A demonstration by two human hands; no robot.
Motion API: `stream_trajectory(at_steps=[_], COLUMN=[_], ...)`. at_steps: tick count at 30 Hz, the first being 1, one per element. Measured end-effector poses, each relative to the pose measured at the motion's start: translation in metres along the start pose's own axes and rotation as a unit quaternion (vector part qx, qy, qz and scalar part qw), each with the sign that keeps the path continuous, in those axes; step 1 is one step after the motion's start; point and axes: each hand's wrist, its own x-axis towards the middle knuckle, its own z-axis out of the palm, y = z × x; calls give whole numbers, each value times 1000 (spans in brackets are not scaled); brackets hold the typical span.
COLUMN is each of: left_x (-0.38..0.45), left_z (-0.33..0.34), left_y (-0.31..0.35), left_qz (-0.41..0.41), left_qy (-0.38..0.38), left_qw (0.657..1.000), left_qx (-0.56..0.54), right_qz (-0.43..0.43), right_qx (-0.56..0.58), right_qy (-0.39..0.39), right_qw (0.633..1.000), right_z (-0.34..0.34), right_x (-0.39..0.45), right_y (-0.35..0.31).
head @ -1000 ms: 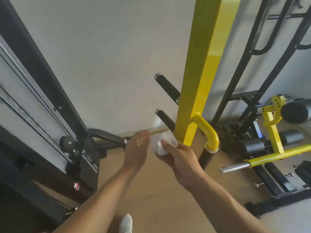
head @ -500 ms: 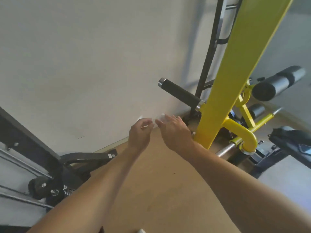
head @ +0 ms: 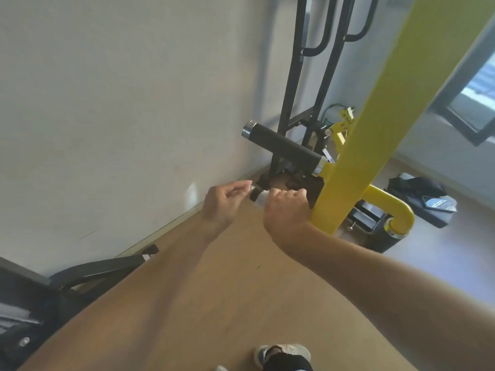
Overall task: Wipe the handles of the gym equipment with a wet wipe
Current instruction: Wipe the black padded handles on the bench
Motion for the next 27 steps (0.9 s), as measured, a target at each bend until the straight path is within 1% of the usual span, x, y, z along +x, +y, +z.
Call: stream_trajectory(at_steps=[2,4,5,6,7,9,10,11,12,13,14,15,17,18,19,20,21,22,23,25,26,27], left_x=[2,4,4,4,5,7,9,10,11,12,12,13,16,17,18,19,19,19,19,17,15,14], left_z=[4,8,10,10,10,8,7,7,6,7,7,8,8,8,7,6,5,4,4,6,7,9], left_y=[-3,-5,-5,-5,-5,-4,-4,-3,-4,-3,-3,-2,1,3,4,5,4,4,2,0,-1,0], left_qz=[3,6,9,11,11,0,-11,-24,-34,-41,-41,-38,-28,-18,-6,1,5,3,-2,-5,-4,-1], left_qy=[2,2,6,10,15,23,20,15,9,5,3,1,4,10,14,16,17,16,17,24,31,35], left_qw=[1000,1000,1000,1000,1000,1000,999,999,998,998,998,999,1000,999,998,996,996,996,997,998,997,997], left_qx=[3,2,-3,-8,-11,-21,-30,-39,-45,-45,-39,-27,5,34,64,84,91,85,74,65,68,73], right_qz=[-47,-93,-103,-101,-90,-53,-41,-44,-55,-60,-57,-56,-67,-85,-99,-97,-84,-72,-69,-95,-112,-123], right_qx=[59,134,139,122,82,-62,-160,-254,-322,-354,-354,-321,-199,-137,-88,-59,-59,-102,-185,-341,-376,-388], right_qy=[25,57,63,63,49,-24,-67,-102,-131,-143,-136,-111,-37,1,33,48,42,15,-17,-102,-134,-136], right_qw=[997,985,983,985,991,996,984,961,936,922,924,939,977,987,991,992,994,992,980,930,910,903], right_z=[3,1,1,-2,-2,-7,-9,-8,-8,-5,-3,1,1,1,3,3,-3,-8,-12,-23,-26,-27], right_x=[4,9,11,12,14,9,2,-5,-11,-13,-12,-7,8,12,17,18,15,9,1,-20,-27,-29], right_y=[-2,-8,-12,-14,-14,-5,2,9,15,19,19,16,3,-4,-9,-11,-7,-1,6,19,24,27])
